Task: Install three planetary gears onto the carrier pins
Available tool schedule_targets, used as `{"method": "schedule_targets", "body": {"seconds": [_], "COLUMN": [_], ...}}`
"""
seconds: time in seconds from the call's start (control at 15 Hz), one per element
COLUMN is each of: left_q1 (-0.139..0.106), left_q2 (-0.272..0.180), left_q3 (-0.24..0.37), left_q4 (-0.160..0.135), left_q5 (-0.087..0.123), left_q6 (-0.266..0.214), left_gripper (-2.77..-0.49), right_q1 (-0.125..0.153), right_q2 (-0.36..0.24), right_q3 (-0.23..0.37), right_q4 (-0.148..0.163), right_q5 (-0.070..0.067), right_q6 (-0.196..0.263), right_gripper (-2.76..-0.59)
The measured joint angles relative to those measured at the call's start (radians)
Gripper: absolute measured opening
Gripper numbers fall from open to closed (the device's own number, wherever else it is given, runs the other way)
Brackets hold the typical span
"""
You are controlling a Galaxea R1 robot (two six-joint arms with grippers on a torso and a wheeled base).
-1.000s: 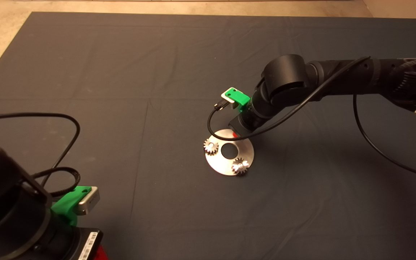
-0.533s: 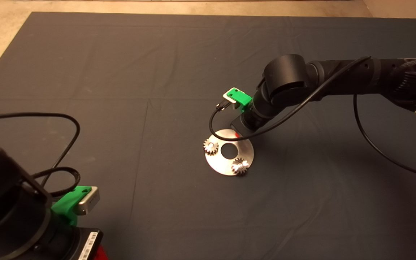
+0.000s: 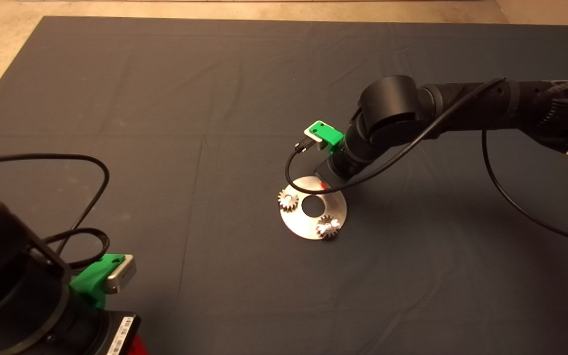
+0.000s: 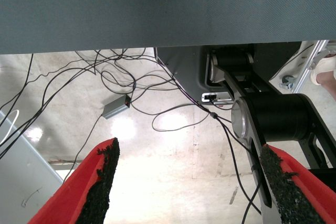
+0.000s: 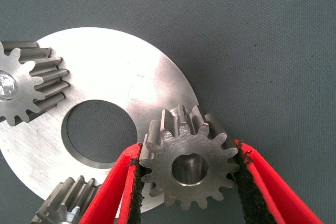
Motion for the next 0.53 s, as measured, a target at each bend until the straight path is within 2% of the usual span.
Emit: {"method": "schedule_targets", "body": {"seconds": [0.27, 0.53], "left_q1": [0.0, 0.0], "left_q2": [0.0, 0.0], "left_q3": [0.0, 0.0], "left_q4": [0.0, 0.0], "left_q5": [0.0, 0.0], "left_q6": [0.0, 0.0], "left_gripper": [-1.37, -1.37], "right_q1": [0.0, 0.0], "right_q2": [0.0, 0.004], "right_q3": [0.0, -0.001], "right_q4": [-0.001, -0.016], "right_q5": [0.0, 0.0], "right_q6": [0.0, 0.0], "right_gripper": [-2.29, -2.29]}}
